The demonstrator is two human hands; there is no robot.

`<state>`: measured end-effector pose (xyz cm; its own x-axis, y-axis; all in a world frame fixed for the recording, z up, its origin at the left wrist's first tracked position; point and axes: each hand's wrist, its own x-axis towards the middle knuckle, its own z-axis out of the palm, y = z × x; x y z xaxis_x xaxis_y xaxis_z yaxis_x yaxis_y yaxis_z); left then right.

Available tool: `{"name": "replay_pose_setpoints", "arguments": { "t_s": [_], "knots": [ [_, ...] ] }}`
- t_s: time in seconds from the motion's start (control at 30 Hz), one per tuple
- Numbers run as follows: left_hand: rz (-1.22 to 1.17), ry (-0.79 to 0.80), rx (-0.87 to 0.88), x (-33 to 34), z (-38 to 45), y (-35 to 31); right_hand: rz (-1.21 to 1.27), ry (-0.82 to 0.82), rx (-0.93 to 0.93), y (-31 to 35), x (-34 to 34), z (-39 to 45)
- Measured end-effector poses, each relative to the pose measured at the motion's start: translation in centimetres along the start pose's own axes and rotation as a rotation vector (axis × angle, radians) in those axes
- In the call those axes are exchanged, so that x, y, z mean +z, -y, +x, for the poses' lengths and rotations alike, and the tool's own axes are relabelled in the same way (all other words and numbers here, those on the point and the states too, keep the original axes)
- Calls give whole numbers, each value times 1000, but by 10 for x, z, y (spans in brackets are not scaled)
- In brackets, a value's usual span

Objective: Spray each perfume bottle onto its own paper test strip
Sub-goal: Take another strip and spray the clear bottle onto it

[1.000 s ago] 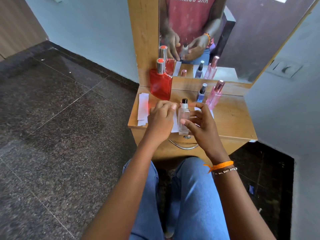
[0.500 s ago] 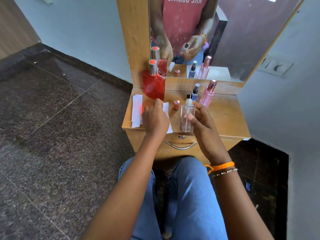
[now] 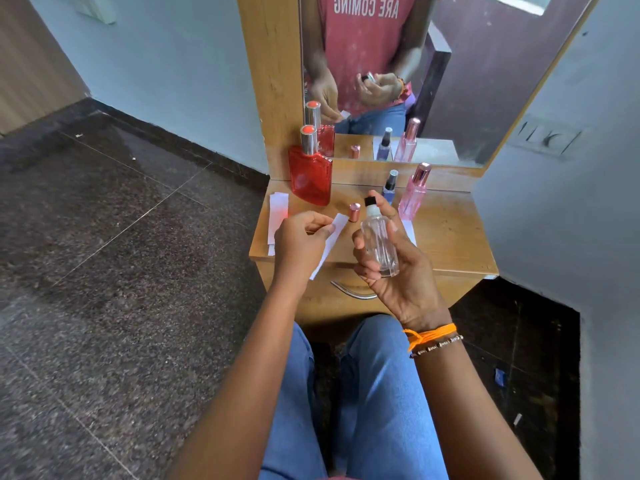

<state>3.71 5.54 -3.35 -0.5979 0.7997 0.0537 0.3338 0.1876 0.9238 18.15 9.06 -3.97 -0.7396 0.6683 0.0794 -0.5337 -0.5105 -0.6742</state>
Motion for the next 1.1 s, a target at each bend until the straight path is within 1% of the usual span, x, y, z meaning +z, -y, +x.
{"name": "replay_pose_setpoints", "arguments": {
  "t_s": [0.1,0.27,0.33,0.4,0.43,0.47,0.5,0.57,0.6,0.63,0.7,0.77,0.83,1.1],
  "knots": [
    [-96,16,-41,-2,-4,-4,59,57,5,-2,1,-3],
    [-249,71,-127,-4,-10,-10,285,155,40,-8,-2,-3],
    [-267,76,-154,-4,-11,-12,316,148,54,-7,-4,-4],
    [-282,72,-173,-3,-12,-11,322,106,81,-8,-5,-6],
    [-286,68,-179,-3,-12,-11,261,63,70,-7,-4,-8],
    [-287,66,-183,-4,-13,-10,134,7,35,-5,-2,-9],
    [-289,66,-187,-4,-14,-10,-69,-63,-17,-3,0,-9],
    [-292,68,-193,-4,-15,-11,-615,-204,-145,1,4,-8],
    [-290,71,-192,-4,-16,-12,-870,-241,-205,1,5,-7],
    [-286,75,-189,-3,-17,-13,-1070,-253,-256,1,6,-6],
    [-279,87,-184,-2,-19,-14,-1324,-257,-314,0,8,-5],
    [-282,96,-190,-1,-21,-16,-1503,-277,-315,-1,8,-5],
    [-291,108,-200,-1,-22,-17,-1605,-299,-293,-2,8,-4],
    [-332,130,-239,3,-23,-17,-1684,-324,-279,-3,3,-4]
  ]
}}
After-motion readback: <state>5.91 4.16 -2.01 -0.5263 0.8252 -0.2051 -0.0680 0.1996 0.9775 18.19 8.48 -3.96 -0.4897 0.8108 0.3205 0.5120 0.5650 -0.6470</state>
